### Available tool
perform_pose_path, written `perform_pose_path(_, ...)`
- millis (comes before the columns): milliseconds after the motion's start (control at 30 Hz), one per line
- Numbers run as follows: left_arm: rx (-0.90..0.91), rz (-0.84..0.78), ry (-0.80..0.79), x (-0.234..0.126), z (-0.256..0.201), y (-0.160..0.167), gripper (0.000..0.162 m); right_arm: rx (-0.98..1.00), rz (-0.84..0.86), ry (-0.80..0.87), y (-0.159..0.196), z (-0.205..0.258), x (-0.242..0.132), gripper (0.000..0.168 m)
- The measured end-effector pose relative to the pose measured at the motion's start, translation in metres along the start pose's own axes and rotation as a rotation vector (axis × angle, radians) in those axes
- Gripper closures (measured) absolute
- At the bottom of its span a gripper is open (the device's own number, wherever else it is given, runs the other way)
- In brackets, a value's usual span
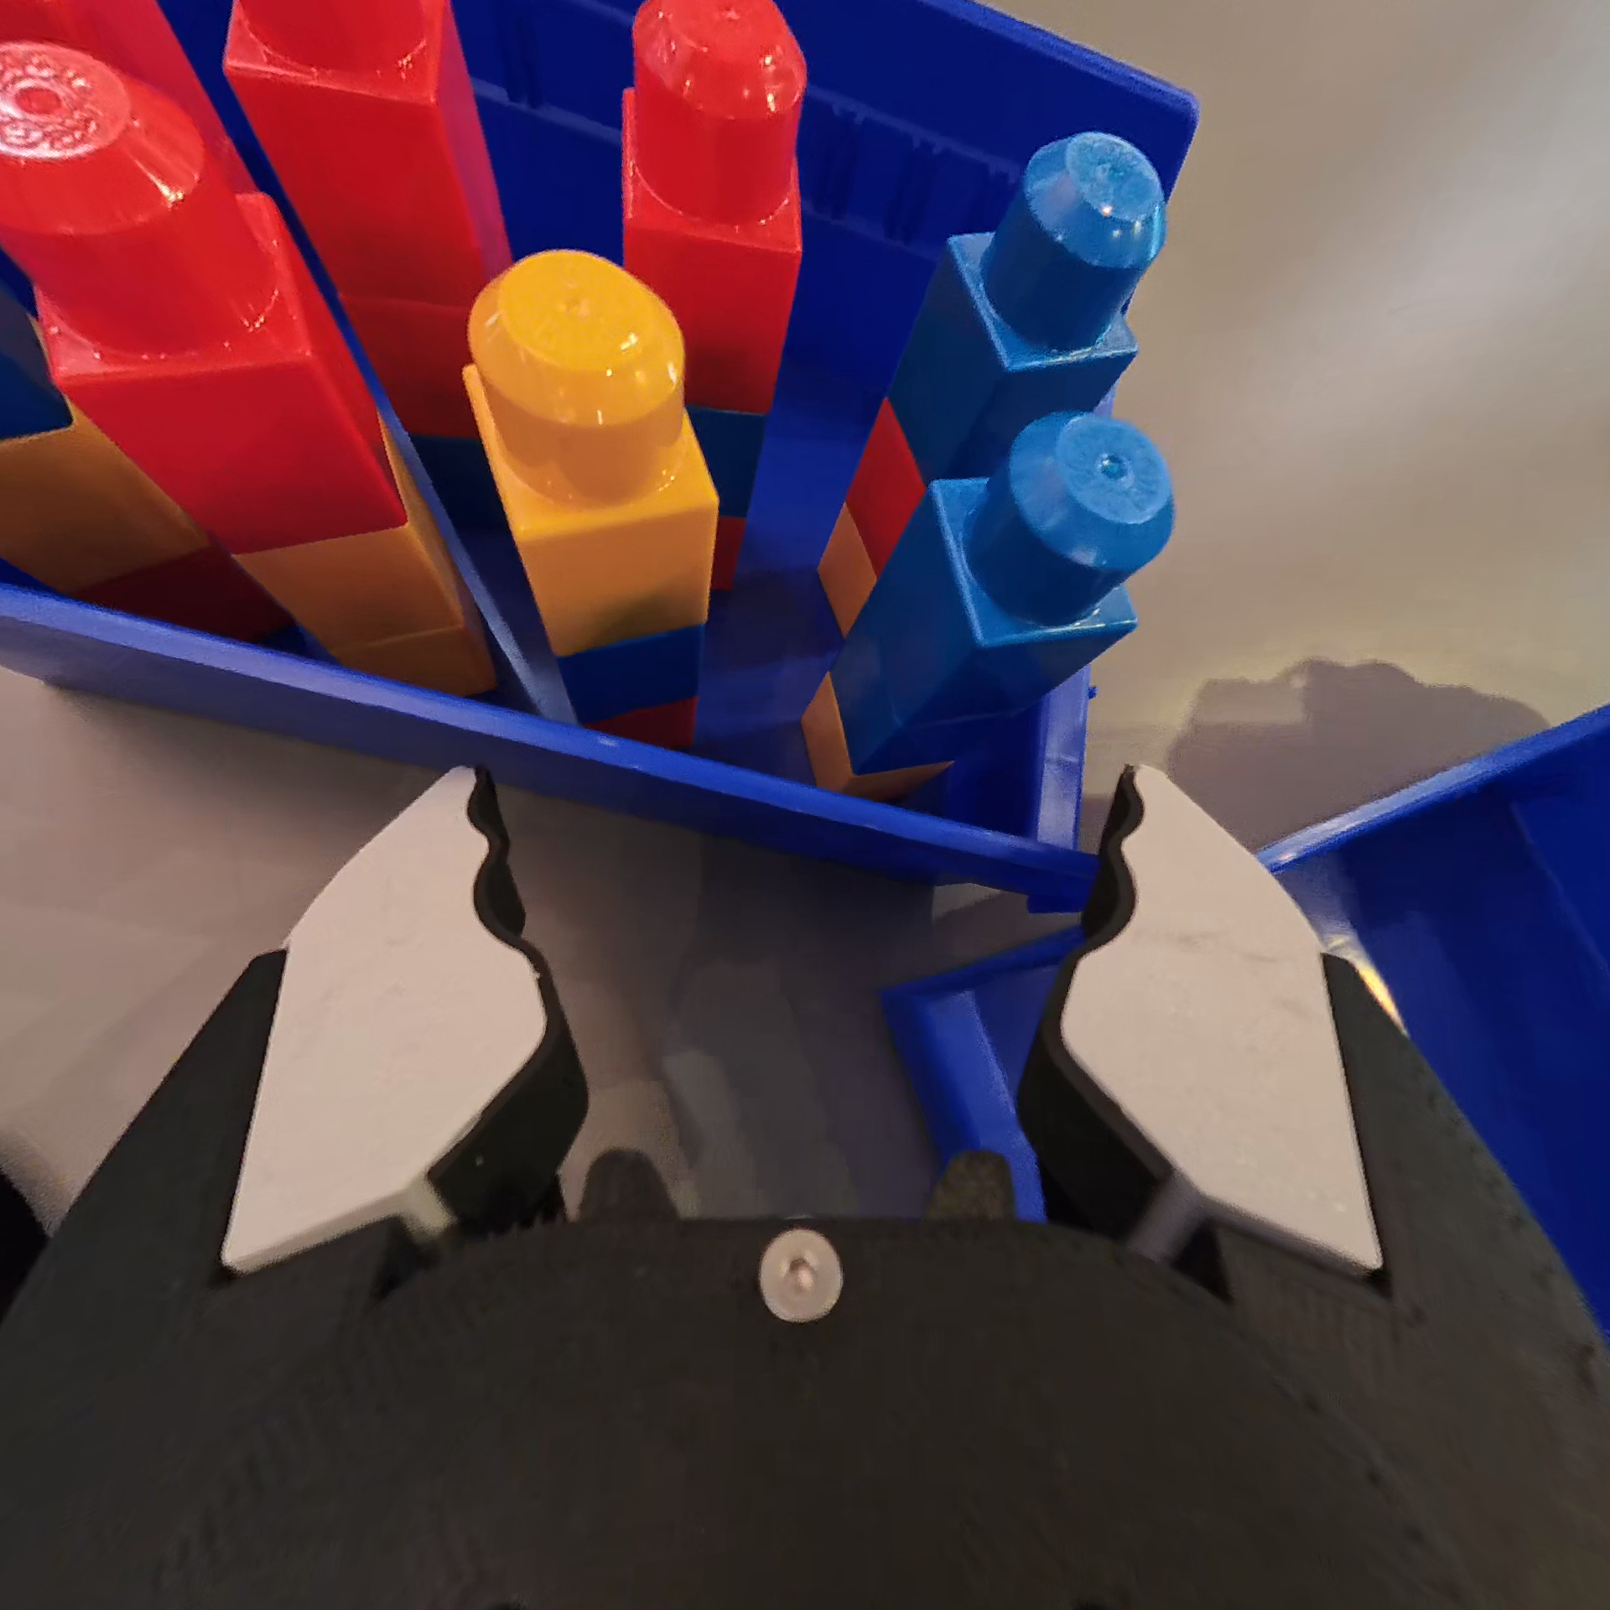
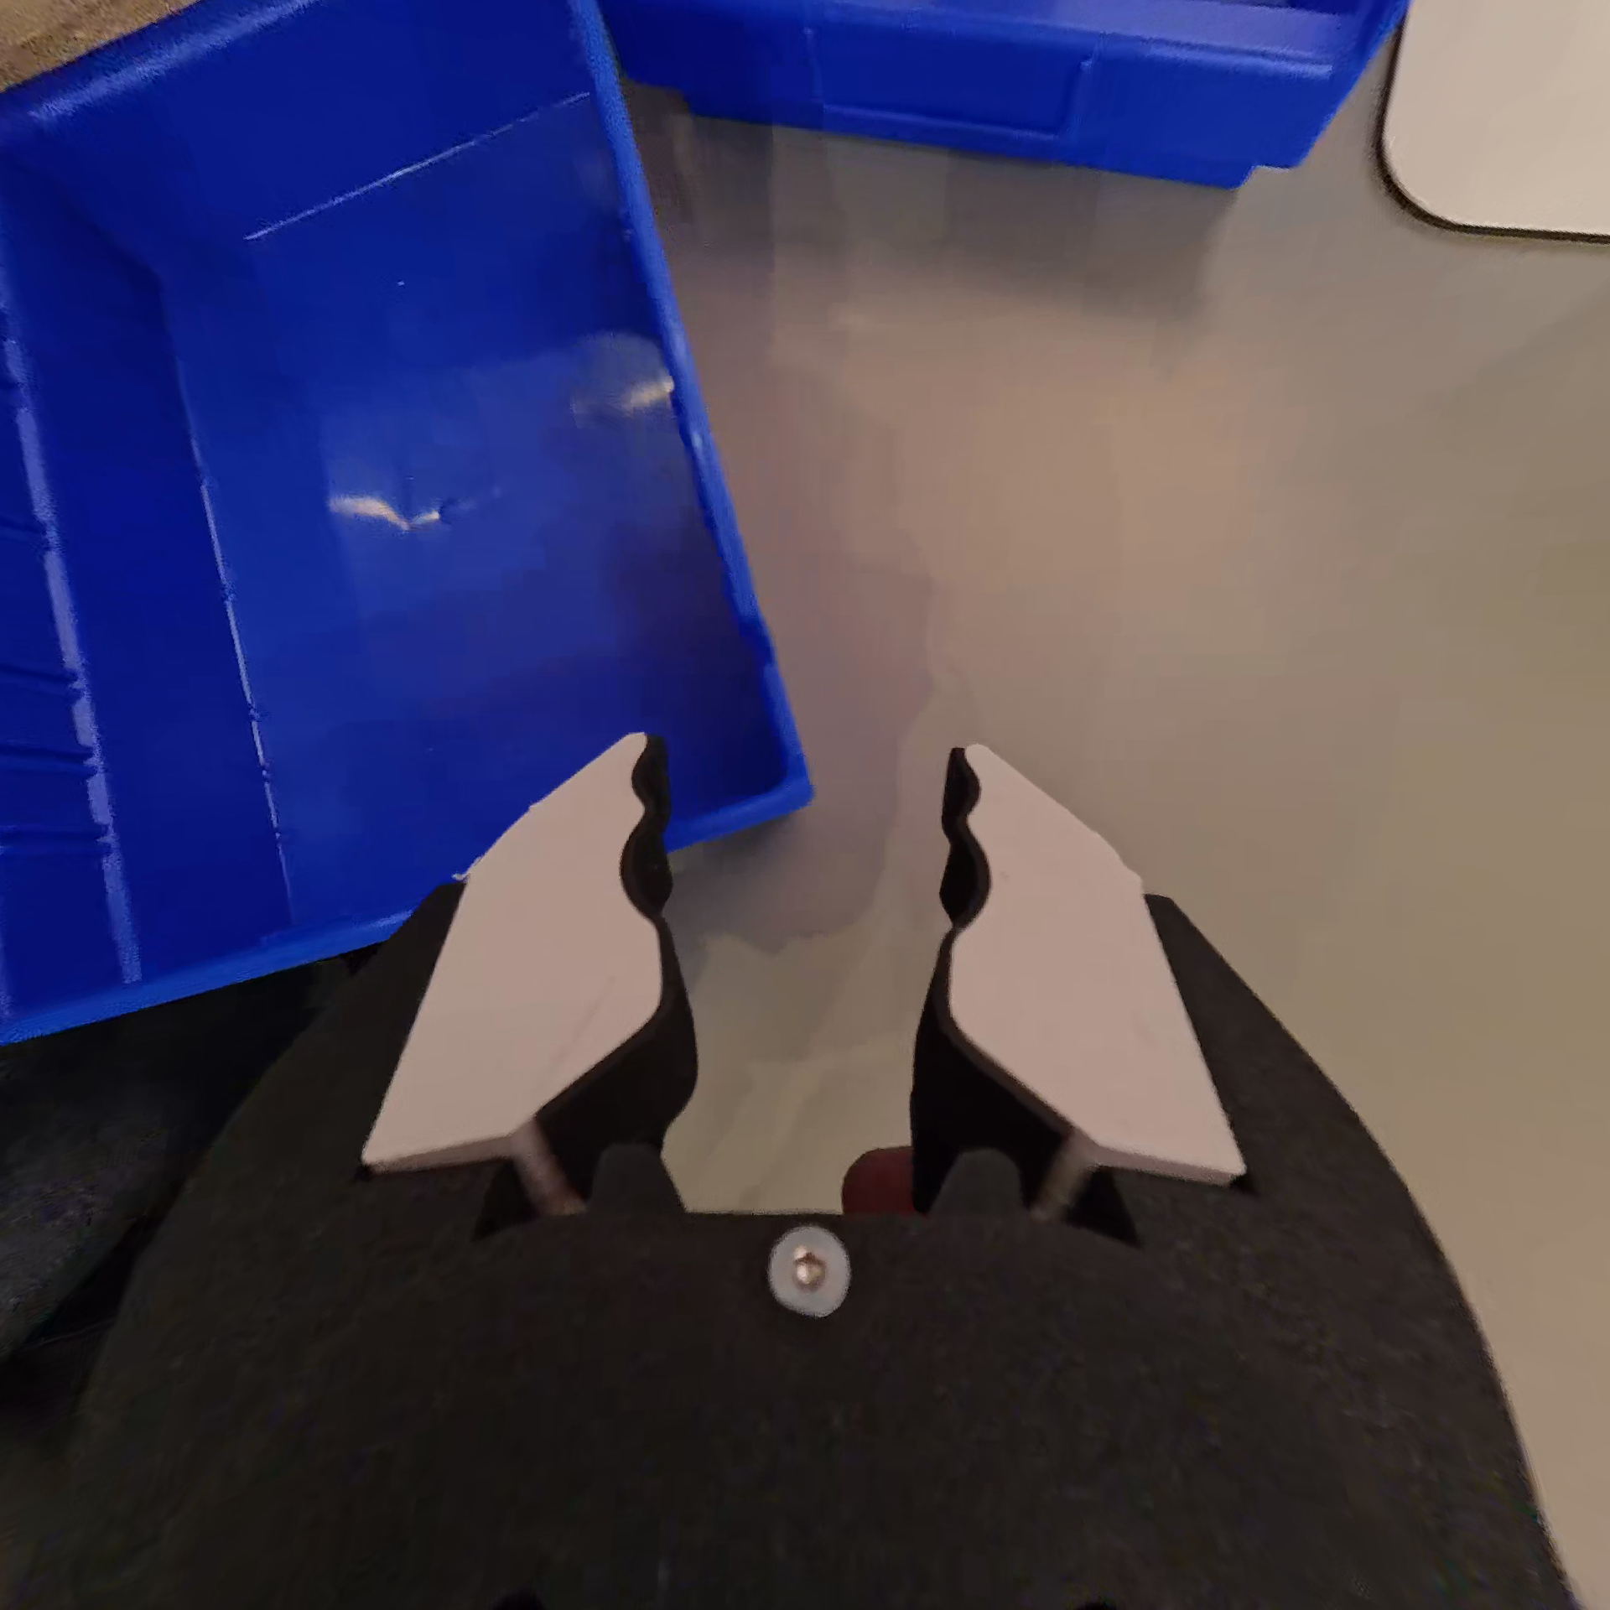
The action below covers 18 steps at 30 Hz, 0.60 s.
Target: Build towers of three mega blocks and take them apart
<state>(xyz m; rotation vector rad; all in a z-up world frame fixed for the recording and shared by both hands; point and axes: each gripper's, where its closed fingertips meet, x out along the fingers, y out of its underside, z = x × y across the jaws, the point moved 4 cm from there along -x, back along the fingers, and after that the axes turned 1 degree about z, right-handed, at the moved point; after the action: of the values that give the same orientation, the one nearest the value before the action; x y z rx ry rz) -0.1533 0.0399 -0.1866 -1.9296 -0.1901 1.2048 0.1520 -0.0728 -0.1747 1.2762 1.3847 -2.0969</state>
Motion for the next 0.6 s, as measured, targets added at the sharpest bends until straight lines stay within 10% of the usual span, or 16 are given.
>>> perform_pose_path(600, -0.015, -0.019, 0.024, 0.006, -0.021, 0.006, 0.028, -0.122, 0.111, 0.246, -0.017, -0.101, -0.019, 0.106)
